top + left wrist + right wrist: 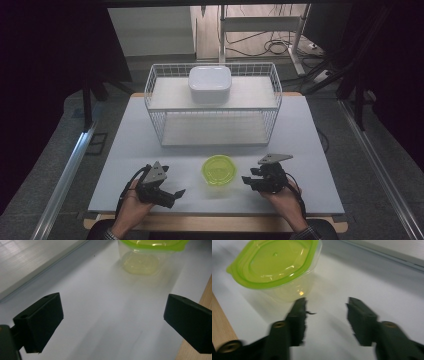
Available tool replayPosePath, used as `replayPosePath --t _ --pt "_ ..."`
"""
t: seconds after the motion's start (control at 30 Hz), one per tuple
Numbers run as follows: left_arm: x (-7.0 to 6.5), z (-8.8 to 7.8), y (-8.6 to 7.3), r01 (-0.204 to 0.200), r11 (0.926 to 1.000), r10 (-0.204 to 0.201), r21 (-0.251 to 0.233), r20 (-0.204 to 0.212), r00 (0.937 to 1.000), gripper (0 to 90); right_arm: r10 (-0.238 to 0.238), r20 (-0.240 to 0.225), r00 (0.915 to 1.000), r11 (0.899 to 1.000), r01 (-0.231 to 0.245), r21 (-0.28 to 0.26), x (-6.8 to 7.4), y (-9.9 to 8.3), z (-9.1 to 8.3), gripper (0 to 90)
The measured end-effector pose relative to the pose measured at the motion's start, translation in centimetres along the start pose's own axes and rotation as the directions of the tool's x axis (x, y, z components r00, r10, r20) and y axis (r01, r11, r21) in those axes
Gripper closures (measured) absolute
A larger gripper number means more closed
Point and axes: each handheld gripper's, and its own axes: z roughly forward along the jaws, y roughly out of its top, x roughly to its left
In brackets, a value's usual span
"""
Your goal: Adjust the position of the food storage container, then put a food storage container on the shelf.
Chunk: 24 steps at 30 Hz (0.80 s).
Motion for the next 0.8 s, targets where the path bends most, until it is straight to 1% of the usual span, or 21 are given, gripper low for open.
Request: replayPosePath --t 0.07,0.13,0.17,0.27,0.47,0.6,0.67,0.8 --pt "0.05 -0.03 -0.09 0.003 1.0000 -0.003 -0.002 0.008 1.0000 0.5 0.008 -0.008 0.9999 1.000 -0.008 -0.019 -0.37 -0.06 -0.16 32.1" --pt "0.15 -0.10 -0.17 0.010 0.9999 -0.010 -0.008 0.009 0.9999 0.2 -0.001 -0.008 1.0000 0.999 0.001 -0.034 -0.62 -0.11 -0.26 24.4" --pt "0.20 -0.14 -0.22 0.015 0.9998 -0.015 -0.012 0.008 0.9999 0.1 -0.001 -0.002 1.0000 0.999 0.001 -0.043 -0.67 -0.15 -0.28 22.3" --pt "0.43 -0.19 -0.42 0.020 0.9997 -0.019 -0.014 0.005 0.9998 0.1 -0.008 -0.014 0.9999 0.998 0.007 -0.058 -0.84 -0.23 -0.30 16.1" --pt "0.41 -0.19 -0.44 0.020 0.9997 -0.020 -0.016 0.001 0.9998 0.1 -0.009 -0.028 0.9996 0.998 0.007 -0.060 -0.83 -0.32 -0.04 12.0" --pt "0.42 -0.12 -0.48 0.017 0.9998 -0.017 -0.012 0.001 0.9999 0.2 -0.014 -0.008 0.9999 0.998 0.014 -0.056 -0.76 -0.20 0.02 9.1" --pt "0.46 -0.13 -0.51 0.017 0.9998 -0.017 -0.013 0.000 0.9999 0.2 -0.009 -0.013 0.9999 0.999 0.008 -0.054 -0.74 -0.09 0.02 7.1" --pt "0.43 -0.14 -0.46 0.016 0.9998 -0.016 -0.015 -0.004 0.9999 0.3 0.010 -0.023 0.9997 0.999 -0.012 -0.047 -0.50 0.19 0.08 6.3"
